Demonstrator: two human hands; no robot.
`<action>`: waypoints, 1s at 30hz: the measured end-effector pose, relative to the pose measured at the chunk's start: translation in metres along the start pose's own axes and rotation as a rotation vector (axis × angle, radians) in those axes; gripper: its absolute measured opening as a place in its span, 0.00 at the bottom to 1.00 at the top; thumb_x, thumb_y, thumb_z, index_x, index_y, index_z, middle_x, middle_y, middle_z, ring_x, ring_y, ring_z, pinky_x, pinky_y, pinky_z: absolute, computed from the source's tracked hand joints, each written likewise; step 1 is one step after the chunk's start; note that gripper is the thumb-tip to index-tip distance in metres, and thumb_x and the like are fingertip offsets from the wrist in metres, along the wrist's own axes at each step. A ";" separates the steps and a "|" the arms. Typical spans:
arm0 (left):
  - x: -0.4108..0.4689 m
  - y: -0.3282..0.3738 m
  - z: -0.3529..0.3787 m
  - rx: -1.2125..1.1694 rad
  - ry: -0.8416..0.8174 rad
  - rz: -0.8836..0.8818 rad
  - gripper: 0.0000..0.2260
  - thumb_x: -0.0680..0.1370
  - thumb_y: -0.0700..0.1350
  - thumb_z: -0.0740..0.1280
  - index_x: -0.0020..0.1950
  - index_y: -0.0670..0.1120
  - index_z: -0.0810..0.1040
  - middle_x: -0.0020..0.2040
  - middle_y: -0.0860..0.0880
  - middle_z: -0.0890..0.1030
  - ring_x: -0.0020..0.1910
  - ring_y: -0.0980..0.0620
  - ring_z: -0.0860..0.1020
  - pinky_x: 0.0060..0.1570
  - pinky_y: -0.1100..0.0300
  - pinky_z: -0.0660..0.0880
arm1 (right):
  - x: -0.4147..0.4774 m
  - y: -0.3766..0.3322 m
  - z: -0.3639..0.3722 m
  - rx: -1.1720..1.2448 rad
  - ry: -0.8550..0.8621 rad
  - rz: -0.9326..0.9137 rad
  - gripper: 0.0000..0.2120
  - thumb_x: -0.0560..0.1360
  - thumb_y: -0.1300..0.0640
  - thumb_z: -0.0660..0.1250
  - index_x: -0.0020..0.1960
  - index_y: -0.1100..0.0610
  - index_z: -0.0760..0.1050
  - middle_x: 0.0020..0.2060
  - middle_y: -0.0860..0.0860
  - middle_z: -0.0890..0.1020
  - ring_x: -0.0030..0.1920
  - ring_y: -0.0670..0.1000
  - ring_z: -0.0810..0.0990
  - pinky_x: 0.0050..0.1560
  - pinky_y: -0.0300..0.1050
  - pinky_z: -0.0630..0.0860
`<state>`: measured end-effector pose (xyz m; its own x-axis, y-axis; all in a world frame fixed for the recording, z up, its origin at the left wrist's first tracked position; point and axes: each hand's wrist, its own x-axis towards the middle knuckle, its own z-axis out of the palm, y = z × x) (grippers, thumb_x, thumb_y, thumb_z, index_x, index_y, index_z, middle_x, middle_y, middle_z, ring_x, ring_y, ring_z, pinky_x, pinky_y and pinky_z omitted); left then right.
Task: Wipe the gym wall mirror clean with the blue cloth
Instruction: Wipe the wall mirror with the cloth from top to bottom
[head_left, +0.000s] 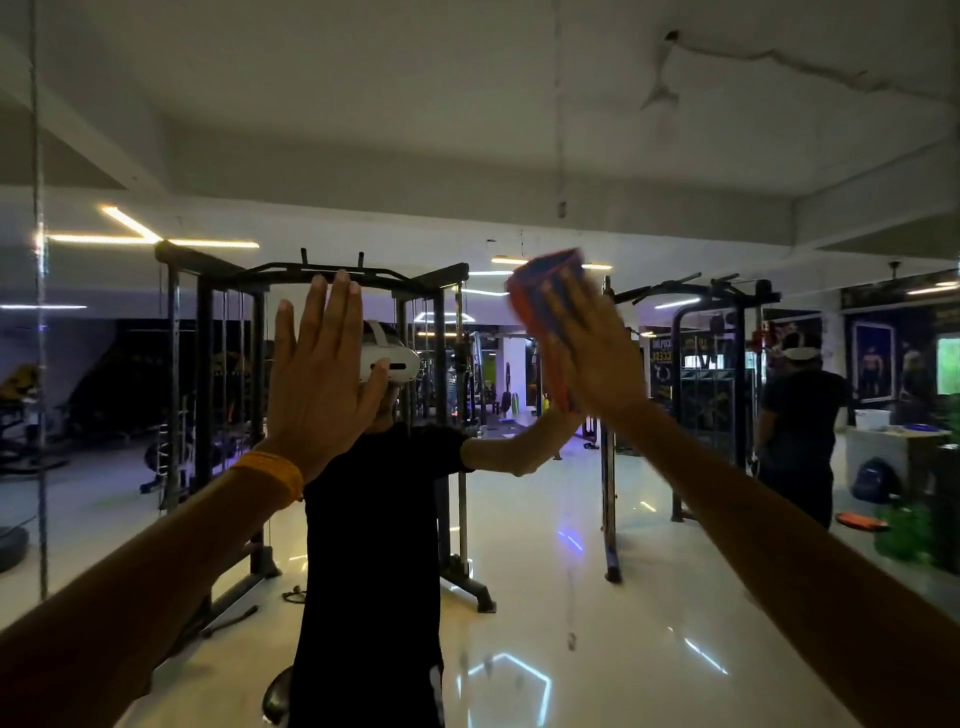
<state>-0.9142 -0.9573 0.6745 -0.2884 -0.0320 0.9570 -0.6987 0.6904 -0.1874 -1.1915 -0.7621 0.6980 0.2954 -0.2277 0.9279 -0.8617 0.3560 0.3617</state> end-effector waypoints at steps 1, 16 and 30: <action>-0.001 0.000 0.001 0.003 0.007 0.002 0.37 0.83 0.64 0.43 0.85 0.40 0.47 0.85 0.41 0.44 0.84 0.41 0.43 0.81 0.36 0.47 | 0.011 0.010 -0.010 0.063 -0.009 0.169 0.25 0.87 0.50 0.50 0.84 0.50 0.54 0.82 0.58 0.57 0.82 0.60 0.54 0.79 0.65 0.57; 0.050 -0.024 -0.017 -0.009 0.060 -0.023 0.35 0.84 0.60 0.51 0.84 0.39 0.51 0.85 0.40 0.49 0.84 0.41 0.46 0.81 0.37 0.45 | 0.114 -0.017 0.002 0.119 0.109 0.467 0.28 0.87 0.43 0.43 0.83 0.55 0.55 0.82 0.59 0.57 0.82 0.62 0.52 0.81 0.64 0.53; 0.043 -0.013 -0.017 0.011 0.086 -0.074 0.33 0.85 0.59 0.46 0.85 0.40 0.47 0.85 0.41 0.47 0.84 0.41 0.45 0.81 0.41 0.40 | 0.049 -0.048 0.002 0.040 -0.110 0.195 0.29 0.83 0.48 0.52 0.80 0.62 0.61 0.78 0.65 0.64 0.78 0.70 0.61 0.75 0.71 0.59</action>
<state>-0.9065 -0.9549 0.7214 -0.1790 -0.0204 0.9836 -0.7235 0.6803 -0.1175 -1.1367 -0.7923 0.7262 0.0765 -0.2566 0.9635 -0.9144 0.3672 0.1704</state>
